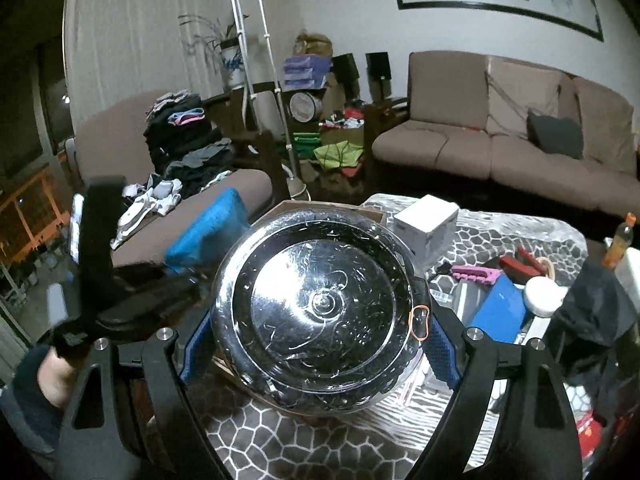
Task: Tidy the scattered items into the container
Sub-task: 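Open the left tool to drop the blue pouch into the box while the right tool holds the lid, then open the right tool over the cardboard box to drop the black lid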
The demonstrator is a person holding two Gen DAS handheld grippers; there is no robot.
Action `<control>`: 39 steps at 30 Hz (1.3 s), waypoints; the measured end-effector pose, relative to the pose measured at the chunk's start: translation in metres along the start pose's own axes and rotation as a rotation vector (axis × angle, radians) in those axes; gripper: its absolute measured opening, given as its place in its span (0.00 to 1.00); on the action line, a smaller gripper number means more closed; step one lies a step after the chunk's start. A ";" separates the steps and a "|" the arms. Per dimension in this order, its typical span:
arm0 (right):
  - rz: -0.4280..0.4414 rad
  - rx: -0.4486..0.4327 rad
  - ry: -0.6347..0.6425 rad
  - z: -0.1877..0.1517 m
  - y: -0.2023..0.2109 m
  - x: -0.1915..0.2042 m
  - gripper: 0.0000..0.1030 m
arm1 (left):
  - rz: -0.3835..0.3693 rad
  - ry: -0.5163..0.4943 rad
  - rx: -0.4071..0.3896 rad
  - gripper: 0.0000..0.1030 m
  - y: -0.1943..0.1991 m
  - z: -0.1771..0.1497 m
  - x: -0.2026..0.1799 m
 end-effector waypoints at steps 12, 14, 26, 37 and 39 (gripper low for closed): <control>0.003 0.007 -0.030 -0.005 0.029 -0.022 0.82 | 0.137 -0.003 0.108 0.14 -0.031 -0.009 -0.009; -0.001 0.021 -0.028 -0.008 0.029 -0.025 0.82 | 0.151 0.011 0.114 0.22 -0.027 -0.006 -0.004; 0.033 0.102 -0.042 -0.009 -0.004 -0.027 0.82 | -0.001 0.098 -0.076 0.78 0.035 0.022 0.045; 0.036 0.284 0.003 0.023 -0.151 -0.015 0.82 | 0.076 0.092 -0.071 0.78 0.026 0.019 0.070; 0.018 0.322 -0.006 0.023 -0.175 -0.019 0.82 | 0.079 0.093 -0.068 0.78 0.025 0.019 0.073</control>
Point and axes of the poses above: each gripper's, at about its wrist camera, not at the fingertips, and y roughly against the way its jaws point, x to its left, z to its top, the point moved 2 cm from there along -y, roughly the way its jaws point, and after that the axes turned 13 degrees about z, right-handed, at the moved point
